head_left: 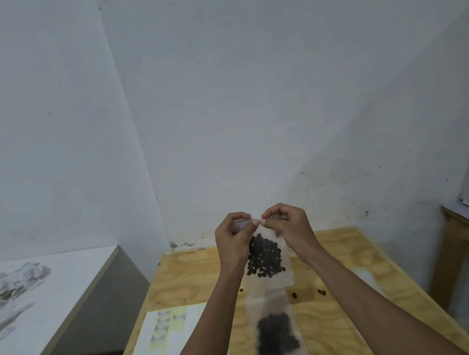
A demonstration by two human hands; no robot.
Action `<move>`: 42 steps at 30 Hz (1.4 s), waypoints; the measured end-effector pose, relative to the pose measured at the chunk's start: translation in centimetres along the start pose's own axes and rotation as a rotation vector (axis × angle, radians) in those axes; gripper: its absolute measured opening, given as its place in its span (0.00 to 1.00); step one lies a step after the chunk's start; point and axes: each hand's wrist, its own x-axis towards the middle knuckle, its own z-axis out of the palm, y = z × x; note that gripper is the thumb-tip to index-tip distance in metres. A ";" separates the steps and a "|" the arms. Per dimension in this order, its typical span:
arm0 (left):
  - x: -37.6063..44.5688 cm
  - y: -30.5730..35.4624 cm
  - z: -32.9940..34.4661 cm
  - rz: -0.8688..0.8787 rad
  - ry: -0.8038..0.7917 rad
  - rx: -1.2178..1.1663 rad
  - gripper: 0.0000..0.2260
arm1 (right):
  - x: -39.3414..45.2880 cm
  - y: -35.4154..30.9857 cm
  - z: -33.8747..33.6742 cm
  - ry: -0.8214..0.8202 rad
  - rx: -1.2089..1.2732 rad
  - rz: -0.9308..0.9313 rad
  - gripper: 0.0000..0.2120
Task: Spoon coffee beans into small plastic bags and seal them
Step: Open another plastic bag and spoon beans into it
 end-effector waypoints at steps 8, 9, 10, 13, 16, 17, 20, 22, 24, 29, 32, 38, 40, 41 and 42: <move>0.1 0.3 -0.3 -0.054 -0.026 -0.060 0.06 | 0.1 0.2 -0.5 0.036 0.016 0.074 0.04; 0.2 0.2 -0.5 -0.061 -0.031 -0.060 0.06 | 0.1 0.2 -0.6 0.031 0.011 0.084 0.04; 0.3 0.1 -0.6 -0.069 -0.037 -0.060 0.06 | 0.2 0.3 -0.7 0.028 0.006 0.096 0.04; 0.6 -0.4 -1.2 -0.089 -0.080 -0.050 0.03 | 0.3 0.7 -1.1 0.009 0.015 0.140 0.06; 0.9 -0.9 -1.8 -0.126 -0.128 -0.014 0.05 | 0.3 1.0 -1.6 -0.038 0.032 0.165 0.09; 0.9 -0.9 -1.9 -0.144 -0.149 -0.015 0.05 | 0.3 1.1 -1.7 -0.050 0.035 0.170 0.10; 1.0 -1.1 -2.1 -0.208 -0.220 -0.062 0.07 | 0.4 1.3 -2.1 -0.071 0.031 0.189 0.11; 1.0 -1.3 -2.3 -0.241 -0.246 -0.089 0.08 | 0.4 1.5 -2.3 -0.074 0.056 0.206 0.12; 0.9 -1.6 -2.2 -0.274 -0.253 -0.103 0.10 | 0.1 2.0 -2.4 -0.077 0.080 0.221 0.13; -0.4 -3.1 -2.4 -0.378 -0.210 -0.031 0.13 | -0.6 4.7 -2.0 -0.074 -0.078 0.282 0.16; -1.4 -3.9 -3.1 -0.452 -0.226 -0.040 0.13 | -1.4 5.5 -1.8 -0.062 -0.074 0.350 0.18; -3.1 -7.1 -5.3 -0.461 -0.330 0.385 0.16 | -4.4 8.3 -1.3 -0.138 -0.321 0.480 0.16; -3.8 -7.9 -5.9 -0.421 -0.349 0.538 0.18 | -5.3 9.2 -0.9 -0.153 -0.435 0.459 0.14; -4.2 -7.9 -6.0 -0.393 -0.360 0.617 0.18 | -5.6 9.6 -0.7 -0.165 -0.486 0.437 0.13; -4.5 -7.9 -6.1 -0.365 -0.370 0.679 0.17 | -5.9 9.9 -0.4 -0.174 -0.535 0.410 0.12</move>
